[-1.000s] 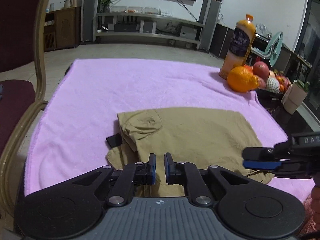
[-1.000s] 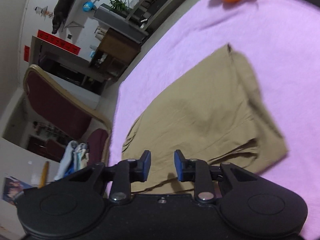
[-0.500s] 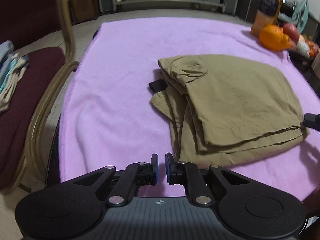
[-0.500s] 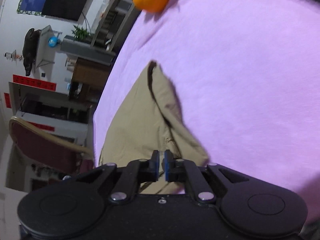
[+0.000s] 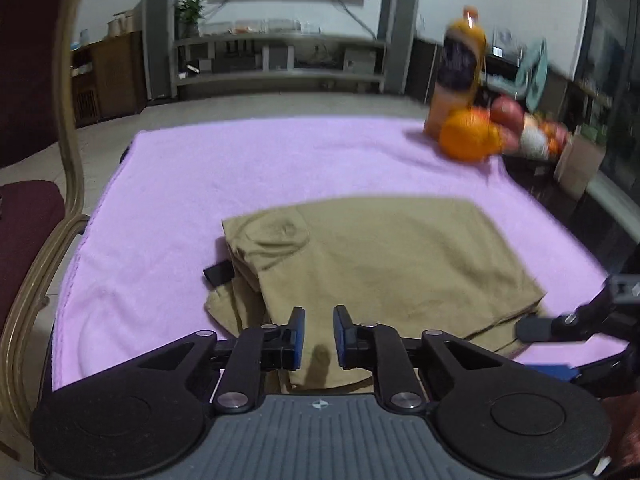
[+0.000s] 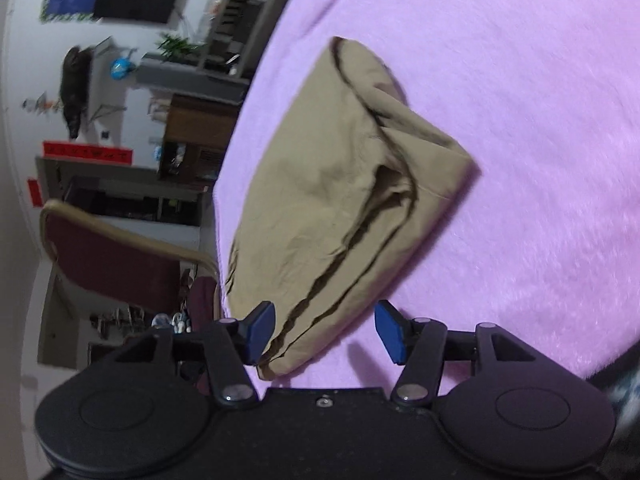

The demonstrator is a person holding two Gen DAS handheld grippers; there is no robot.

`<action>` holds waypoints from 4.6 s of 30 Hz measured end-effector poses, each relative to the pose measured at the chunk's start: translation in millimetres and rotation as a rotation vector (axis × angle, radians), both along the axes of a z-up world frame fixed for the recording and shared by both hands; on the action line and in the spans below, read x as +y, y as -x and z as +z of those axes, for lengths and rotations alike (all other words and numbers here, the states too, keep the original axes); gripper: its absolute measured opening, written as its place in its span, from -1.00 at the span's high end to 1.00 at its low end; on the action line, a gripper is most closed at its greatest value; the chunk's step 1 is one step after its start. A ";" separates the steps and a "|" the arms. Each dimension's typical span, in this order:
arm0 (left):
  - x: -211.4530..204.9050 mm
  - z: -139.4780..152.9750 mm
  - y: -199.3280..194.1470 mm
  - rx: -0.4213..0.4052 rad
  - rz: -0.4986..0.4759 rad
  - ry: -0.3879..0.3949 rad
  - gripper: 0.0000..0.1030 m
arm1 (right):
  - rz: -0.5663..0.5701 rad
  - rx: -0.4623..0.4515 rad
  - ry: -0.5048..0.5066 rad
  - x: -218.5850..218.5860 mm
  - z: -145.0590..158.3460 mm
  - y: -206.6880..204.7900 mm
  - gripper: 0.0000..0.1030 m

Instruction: Fold clothes

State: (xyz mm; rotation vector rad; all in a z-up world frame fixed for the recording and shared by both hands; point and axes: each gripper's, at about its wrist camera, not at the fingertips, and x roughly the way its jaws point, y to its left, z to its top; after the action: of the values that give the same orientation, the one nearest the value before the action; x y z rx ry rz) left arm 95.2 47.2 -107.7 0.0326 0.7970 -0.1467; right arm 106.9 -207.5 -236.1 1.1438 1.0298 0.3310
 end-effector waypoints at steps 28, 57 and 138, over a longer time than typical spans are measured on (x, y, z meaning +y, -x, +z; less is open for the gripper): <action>38.0 7.8 -0.1 0.092 0.074 0.206 0.78 | -0.167 -0.127 0.422 56.4 48.7 -35.9 0.80; 76.7 61.3 34.3 -0.124 0.128 0.413 0.75 | 0.412 -0.824 1.101 164.9 240.9 -32.3 0.88; 25.5 13.2 -83.6 0.071 0.095 0.146 0.22 | 0.301 -0.250 0.695 28.7 71.4 -150.6 0.44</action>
State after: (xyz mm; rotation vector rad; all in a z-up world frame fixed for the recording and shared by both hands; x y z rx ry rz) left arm 178.9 72.6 -94.4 -0.1490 0.8557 -0.1163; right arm 257.5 -178.7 -164.7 0.3133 0.9799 0.3072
